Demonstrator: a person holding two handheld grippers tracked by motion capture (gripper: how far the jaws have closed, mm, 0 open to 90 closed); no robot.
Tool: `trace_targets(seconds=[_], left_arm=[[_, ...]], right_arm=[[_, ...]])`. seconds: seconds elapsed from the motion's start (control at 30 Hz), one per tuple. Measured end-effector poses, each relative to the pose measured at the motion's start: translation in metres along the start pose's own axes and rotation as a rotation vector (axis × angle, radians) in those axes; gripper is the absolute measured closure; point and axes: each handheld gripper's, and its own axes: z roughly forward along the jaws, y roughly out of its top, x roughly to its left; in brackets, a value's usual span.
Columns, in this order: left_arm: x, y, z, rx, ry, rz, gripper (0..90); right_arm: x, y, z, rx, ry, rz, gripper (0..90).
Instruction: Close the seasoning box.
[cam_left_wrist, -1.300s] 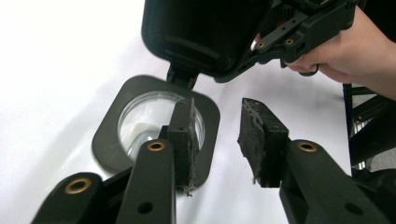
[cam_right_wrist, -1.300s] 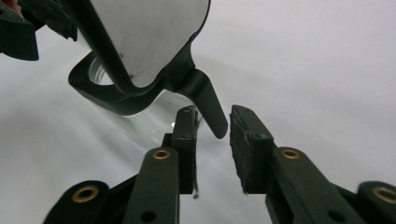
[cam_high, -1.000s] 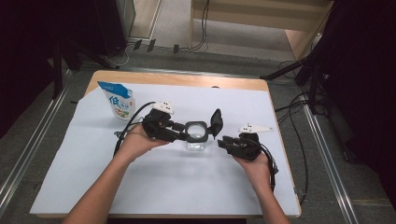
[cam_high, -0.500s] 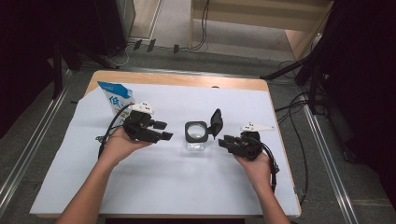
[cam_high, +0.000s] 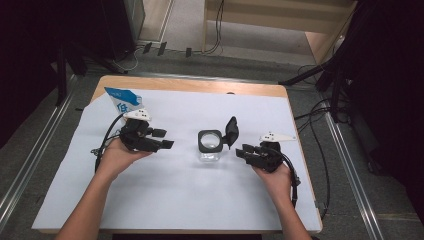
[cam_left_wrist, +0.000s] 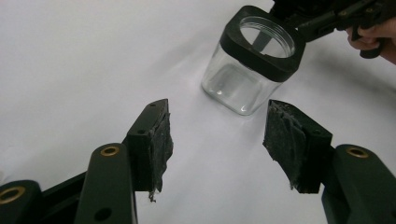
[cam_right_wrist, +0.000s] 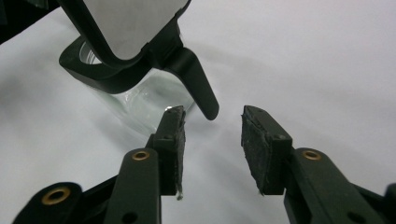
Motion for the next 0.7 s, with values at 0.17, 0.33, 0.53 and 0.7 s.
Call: trace_targets(seconds=[0.17, 0.33, 0.53, 0.7], left_arm=[[0.008, -0.007, -0.007, -0.001, 0.017, -0.025, 41.2], [0.022, -0.014, -0.023, -0.031, 0.047, -0.072, 41.6], [0.030, -0.020, -0.034, -0.033, 0.079, -0.098, 41.9], [0.042, -0.020, -0.047, -0.052, 0.111, -0.120, 42.4]], right_arm=[[0.000, -0.001, 0.006, 0.014, 0.004, -0.006, 61.0], [-0.001, -0.001, 0.009, 0.020, 0.000, -0.025, 60.6], [-0.002, 0.000, 0.009, 0.017, 0.001, -0.026, 60.2], [-0.002, 0.001, 0.011, 0.018, 0.007, -0.024, 59.1]])
